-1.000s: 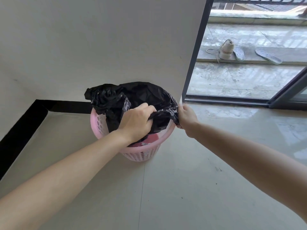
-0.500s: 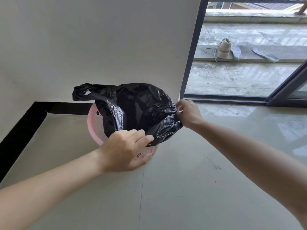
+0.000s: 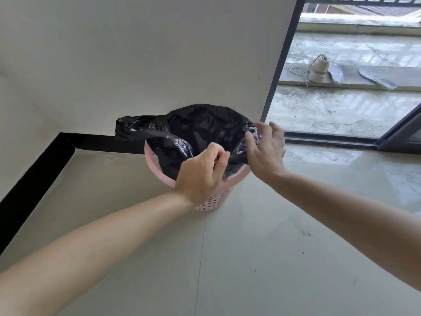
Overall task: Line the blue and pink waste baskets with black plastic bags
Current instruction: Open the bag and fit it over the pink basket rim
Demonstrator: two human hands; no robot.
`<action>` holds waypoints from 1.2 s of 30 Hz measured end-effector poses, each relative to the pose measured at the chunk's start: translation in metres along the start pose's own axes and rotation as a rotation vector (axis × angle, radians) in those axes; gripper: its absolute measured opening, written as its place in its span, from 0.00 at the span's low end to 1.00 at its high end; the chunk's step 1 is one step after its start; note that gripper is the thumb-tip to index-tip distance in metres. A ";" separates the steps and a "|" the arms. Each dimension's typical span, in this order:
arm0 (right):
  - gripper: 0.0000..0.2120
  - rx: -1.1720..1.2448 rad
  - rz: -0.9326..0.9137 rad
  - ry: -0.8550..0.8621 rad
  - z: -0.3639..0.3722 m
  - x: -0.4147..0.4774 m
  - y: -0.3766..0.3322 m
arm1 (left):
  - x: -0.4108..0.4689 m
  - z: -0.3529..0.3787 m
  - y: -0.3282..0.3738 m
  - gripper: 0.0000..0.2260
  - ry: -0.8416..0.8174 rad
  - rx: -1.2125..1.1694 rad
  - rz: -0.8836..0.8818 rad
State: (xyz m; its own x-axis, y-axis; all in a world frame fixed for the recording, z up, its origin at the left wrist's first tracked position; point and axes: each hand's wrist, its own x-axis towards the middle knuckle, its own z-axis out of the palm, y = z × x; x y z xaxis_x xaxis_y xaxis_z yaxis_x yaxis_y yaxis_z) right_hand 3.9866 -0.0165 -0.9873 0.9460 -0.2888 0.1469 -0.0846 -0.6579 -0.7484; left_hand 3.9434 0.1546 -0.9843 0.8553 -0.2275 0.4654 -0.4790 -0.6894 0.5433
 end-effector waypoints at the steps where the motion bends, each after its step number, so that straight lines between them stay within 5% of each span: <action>1: 0.20 0.003 -0.009 -0.020 0.001 -0.006 0.001 | 0.003 0.005 0.005 0.09 0.018 -0.065 -0.063; 4: 0.24 0.102 0.144 -0.140 0.003 -0.018 0.008 | 0.006 0.000 0.013 0.08 0.018 -0.151 0.001; 7: 0.25 0.166 0.211 -0.183 0.007 -0.021 0.012 | 0.017 -0.023 -0.003 0.17 -0.145 0.358 0.257; 9: 0.24 0.173 0.187 -0.189 0.008 -0.018 0.011 | 0.033 -0.048 -0.017 0.28 -0.424 0.724 0.187; 11: 0.26 0.169 0.194 -0.183 0.008 -0.014 0.010 | 0.038 -0.068 -0.029 0.30 -0.596 0.818 0.102; 16: 0.28 0.124 0.187 -0.151 0.008 -0.003 0.014 | 0.004 -0.070 -0.039 0.05 -0.275 0.714 0.367; 19: 0.22 -0.020 0.073 -0.136 0.010 -0.002 0.015 | 0.000 -0.064 -0.046 0.17 -0.217 0.832 0.412; 22: 0.22 -0.319 -0.262 -0.018 0.006 -0.004 0.009 | 0.014 -0.064 -0.047 0.29 -0.281 0.987 0.247; 26: 0.21 -0.453 -0.803 -0.114 -0.005 -0.011 -0.009 | 0.024 -0.066 -0.042 0.09 -0.316 0.970 0.220; 32: 0.18 -0.471 -0.990 -0.420 0.001 -0.040 -0.017 | 0.005 -0.081 -0.054 0.06 -0.048 0.759 0.335; 36: 0.16 -0.373 -1.046 -0.301 -0.002 -0.045 -0.023 | -0.016 -0.094 -0.074 0.05 0.021 0.676 0.432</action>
State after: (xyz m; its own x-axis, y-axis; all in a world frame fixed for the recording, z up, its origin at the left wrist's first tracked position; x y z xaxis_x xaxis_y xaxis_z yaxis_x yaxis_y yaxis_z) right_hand 3.9453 0.0104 -0.9757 0.6401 0.6648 0.3851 0.7462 -0.6573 -0.1056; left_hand 3.9472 0.2739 -0.9663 0.6143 -0.5613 0.5546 -0.5382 -0.8120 -0.2257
